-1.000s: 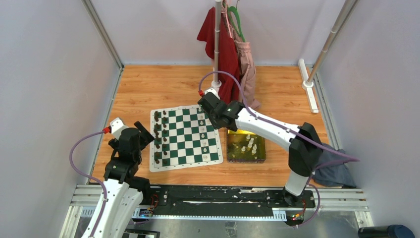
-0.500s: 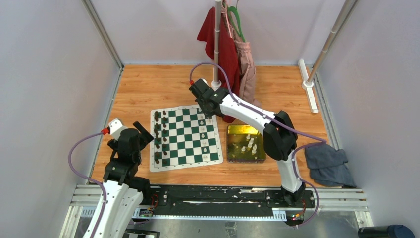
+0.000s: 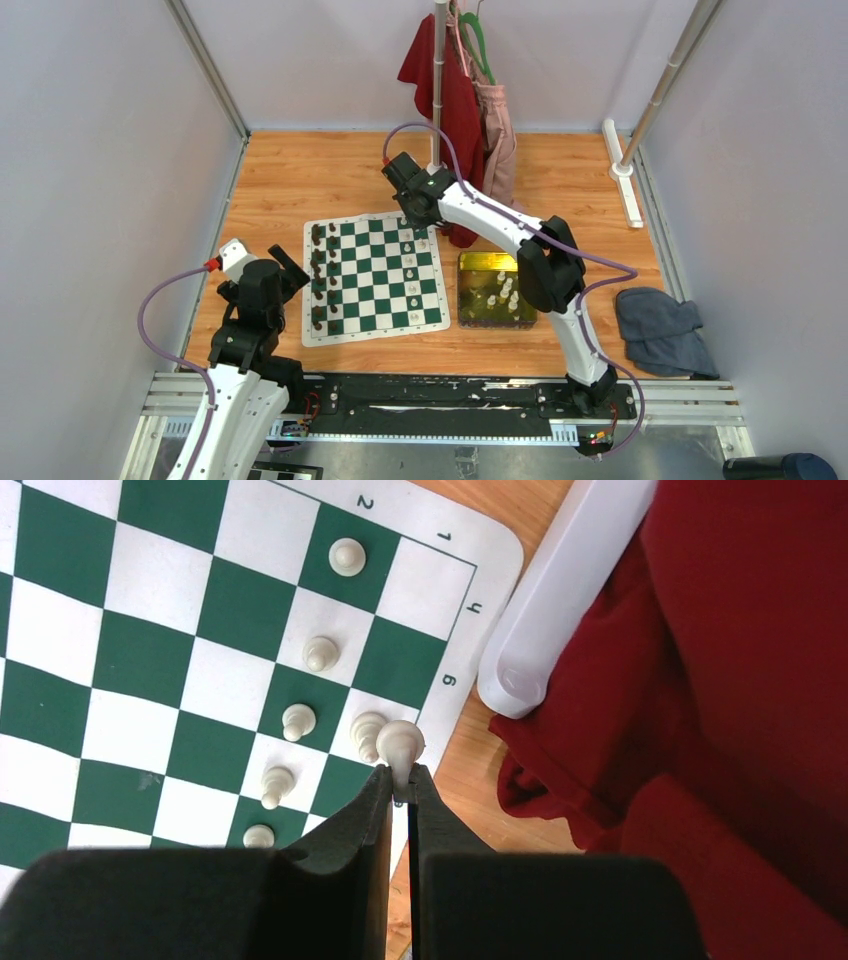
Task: Set up the chess pieces on the board
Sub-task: Place the chess piece on the chessboard.
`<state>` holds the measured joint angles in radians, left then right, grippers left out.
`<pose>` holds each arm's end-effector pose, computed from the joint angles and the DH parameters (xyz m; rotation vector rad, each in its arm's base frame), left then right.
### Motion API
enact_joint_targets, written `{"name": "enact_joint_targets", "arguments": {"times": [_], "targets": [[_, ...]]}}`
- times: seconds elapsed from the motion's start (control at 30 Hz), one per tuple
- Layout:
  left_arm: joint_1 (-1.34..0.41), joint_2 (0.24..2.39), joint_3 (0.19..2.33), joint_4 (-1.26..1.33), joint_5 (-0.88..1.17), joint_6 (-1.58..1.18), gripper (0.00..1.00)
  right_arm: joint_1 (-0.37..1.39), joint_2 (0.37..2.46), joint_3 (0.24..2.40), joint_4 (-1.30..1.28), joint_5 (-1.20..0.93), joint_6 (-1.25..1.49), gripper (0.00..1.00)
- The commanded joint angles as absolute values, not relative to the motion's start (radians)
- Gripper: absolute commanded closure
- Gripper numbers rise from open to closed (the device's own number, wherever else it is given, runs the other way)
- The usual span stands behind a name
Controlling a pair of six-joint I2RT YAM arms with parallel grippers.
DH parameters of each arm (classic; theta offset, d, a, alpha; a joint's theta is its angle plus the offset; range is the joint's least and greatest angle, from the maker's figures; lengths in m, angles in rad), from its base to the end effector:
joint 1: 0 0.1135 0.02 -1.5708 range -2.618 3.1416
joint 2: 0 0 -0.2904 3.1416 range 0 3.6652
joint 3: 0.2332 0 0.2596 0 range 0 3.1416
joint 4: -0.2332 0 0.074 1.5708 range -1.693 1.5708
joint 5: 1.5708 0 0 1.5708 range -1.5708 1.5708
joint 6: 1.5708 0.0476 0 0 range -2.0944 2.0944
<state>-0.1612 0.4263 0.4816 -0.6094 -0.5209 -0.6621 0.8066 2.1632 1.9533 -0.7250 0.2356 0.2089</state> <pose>0.1050 0.0069 0.2468 -0.7923 1.8853 0.0431 0.3631 0.3627 0.2637 -0.6359 2.3913 0.1399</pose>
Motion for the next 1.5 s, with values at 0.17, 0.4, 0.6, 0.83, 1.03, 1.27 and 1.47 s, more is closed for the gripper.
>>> {"name": "enact_joint_targets", "arguments": {"times": [0.17, 0.4, 0.6, 0.83, 1.03, 1.27, 1.47], "targets": [[-0.167, 0.419, 0.473, -0.615, -0.546, -0.665, 0.0, 0.794, 2.236, 2.015, -0.756, 0.202, 0.186, 1.0], [-0.167, 0.42, 0.472, -0.615, -0.546, -0.664, 0.0, 0.784, 2.27, 2.032, -0.756, 0.192, 0.179, 1.0], [-0.167, 0.421, 0.472, -0.616, -0.549, -0.664, 0.0, 0.773, 2.289, 2.036, -0.753, 0.183, 0.174, 1.0], [-0.167, 0.423, 0.471, -0.619, -0.552, -0.666, 0.0, 0.761, 2.314, 2.048, -0.75, 0.173, 0.163, 1.0], [-0.167, 0.423, 0.469, -0.618, -0.558, -0.667, 0.0, 0.758, 2.335, 2.071, -0.75, 0.165, 0.153, 1.0], [-0.167, 0.423, 0.469, -0.621, -0.563, -0.669, 0.0, 0.752, 2.348, 2.084, -0.75, 0.156, 0.151, 1.0], [-0.167, 0.424, 0.468, -0.622, -0.564, -0.67, 0.0, 0.75, 2.363, 2.091, -0.75, 0.148, 0.149, 1.0]]}}
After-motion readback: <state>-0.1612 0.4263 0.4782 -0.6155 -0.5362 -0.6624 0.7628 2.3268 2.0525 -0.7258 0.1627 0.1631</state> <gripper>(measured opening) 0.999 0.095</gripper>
